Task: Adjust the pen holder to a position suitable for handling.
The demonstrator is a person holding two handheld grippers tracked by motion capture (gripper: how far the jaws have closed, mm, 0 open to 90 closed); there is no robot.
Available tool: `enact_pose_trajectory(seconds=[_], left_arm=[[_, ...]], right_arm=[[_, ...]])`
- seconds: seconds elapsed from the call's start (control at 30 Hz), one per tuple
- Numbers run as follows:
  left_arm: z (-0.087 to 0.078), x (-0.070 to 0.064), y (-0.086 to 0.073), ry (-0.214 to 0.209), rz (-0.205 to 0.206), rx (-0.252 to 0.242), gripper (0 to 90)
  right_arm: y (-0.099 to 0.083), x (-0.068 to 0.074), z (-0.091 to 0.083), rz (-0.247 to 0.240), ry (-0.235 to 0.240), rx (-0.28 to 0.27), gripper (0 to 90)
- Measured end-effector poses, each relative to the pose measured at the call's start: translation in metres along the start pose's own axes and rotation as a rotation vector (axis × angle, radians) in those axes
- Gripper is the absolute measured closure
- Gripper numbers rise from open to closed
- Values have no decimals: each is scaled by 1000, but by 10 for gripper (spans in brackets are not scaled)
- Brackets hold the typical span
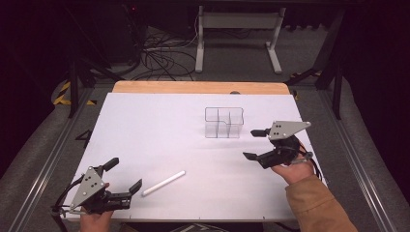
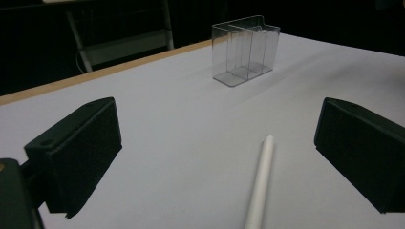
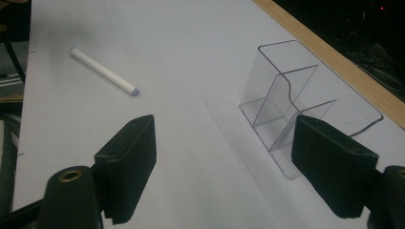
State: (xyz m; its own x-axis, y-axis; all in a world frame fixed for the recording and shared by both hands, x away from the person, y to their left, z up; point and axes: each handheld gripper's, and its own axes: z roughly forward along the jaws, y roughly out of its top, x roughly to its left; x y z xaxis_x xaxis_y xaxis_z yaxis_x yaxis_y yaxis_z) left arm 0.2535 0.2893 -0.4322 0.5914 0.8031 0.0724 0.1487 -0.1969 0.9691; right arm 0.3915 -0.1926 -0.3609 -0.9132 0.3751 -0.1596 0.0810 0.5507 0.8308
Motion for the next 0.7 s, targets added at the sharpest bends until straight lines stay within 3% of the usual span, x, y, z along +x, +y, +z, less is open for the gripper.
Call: enact_pose_trajectory(seconds=[0.7], left_arm=[[0,0,0,-2,-5,-2,29]], right_arm=[[28,-35,29,-7,-1,24,250]])
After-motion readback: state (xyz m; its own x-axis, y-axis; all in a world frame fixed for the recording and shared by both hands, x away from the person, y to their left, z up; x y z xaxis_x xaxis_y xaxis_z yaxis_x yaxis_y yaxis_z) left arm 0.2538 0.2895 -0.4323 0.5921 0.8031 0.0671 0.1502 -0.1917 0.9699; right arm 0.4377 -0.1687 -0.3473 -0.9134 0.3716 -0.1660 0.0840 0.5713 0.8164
